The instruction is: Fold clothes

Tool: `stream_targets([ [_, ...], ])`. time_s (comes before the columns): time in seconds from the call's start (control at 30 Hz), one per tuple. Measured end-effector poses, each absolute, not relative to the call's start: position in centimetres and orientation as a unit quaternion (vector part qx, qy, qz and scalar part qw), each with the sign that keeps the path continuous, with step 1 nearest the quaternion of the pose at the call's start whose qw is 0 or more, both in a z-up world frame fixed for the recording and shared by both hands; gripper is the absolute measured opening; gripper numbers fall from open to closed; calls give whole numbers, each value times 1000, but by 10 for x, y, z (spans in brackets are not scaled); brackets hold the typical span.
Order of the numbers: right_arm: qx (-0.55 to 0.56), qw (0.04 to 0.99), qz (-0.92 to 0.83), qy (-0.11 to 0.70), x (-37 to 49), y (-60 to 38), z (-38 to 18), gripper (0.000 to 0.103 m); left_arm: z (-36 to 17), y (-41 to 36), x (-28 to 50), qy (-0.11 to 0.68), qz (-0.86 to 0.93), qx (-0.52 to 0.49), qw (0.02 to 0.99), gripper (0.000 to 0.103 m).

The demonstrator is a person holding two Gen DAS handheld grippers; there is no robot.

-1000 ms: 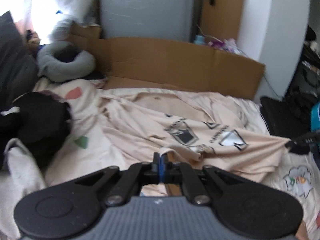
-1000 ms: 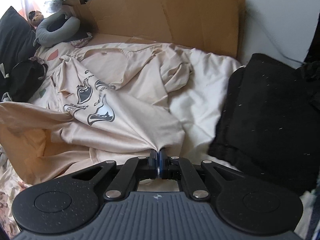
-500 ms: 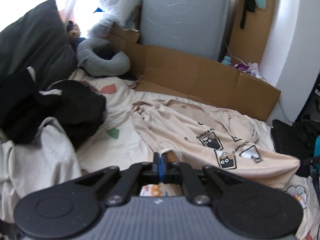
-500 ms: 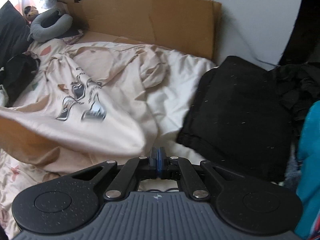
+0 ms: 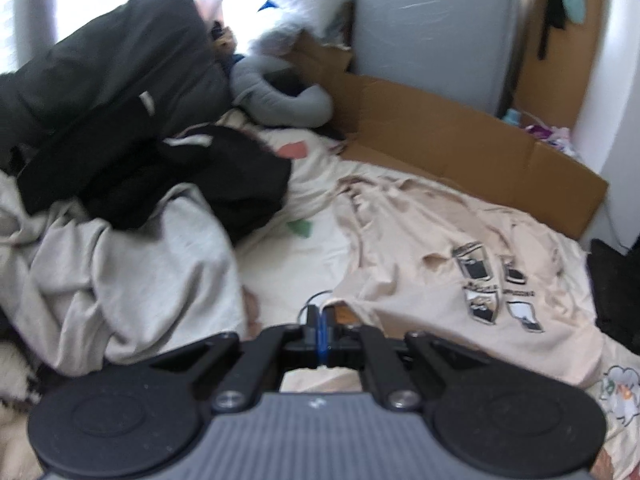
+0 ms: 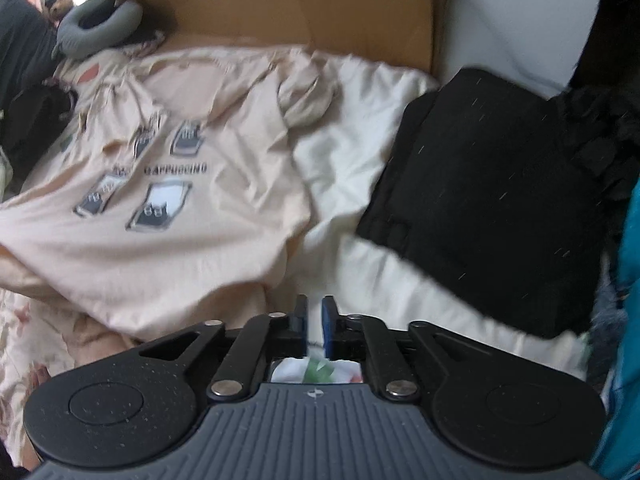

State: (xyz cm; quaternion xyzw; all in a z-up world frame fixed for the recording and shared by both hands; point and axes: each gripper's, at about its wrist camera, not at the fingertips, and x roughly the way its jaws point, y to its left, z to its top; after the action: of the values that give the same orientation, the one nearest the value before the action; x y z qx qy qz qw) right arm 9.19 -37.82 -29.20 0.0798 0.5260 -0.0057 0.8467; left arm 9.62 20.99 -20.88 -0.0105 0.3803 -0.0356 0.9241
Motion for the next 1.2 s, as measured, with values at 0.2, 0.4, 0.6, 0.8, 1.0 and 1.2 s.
stream_targets([
  [0.2, 91, 842, 34, 530, 88, -359, -332, 36, -213, 221, 101, 381, -11, 0, 924, 0],
  [0.4, 78, 839, 66, 535, 102, -340, -360, 47, -222, 223, 110, 395, -10, 11, 919, 0],
  [0.6, 84, 828, 87, 548, 126, -335, -375, 18, -226, 223, 113, 400, -9, 11, 916, 0],
  [0.8, 85, 832, 80, 543, 124, -344, -348, 0, -217, 223, 113, 398, -20, 4, 917, 0],
  [1.0, 96, 845, 44, 524, 104, -368, -299, 0, -199, 215, 112, 397, -46, -20, 917, 0],
  [1.2, 111, 859, 15, 499, 85, -388, -248, 0, -171, 205, 106, 389, -70, -38, 918, 0],
])
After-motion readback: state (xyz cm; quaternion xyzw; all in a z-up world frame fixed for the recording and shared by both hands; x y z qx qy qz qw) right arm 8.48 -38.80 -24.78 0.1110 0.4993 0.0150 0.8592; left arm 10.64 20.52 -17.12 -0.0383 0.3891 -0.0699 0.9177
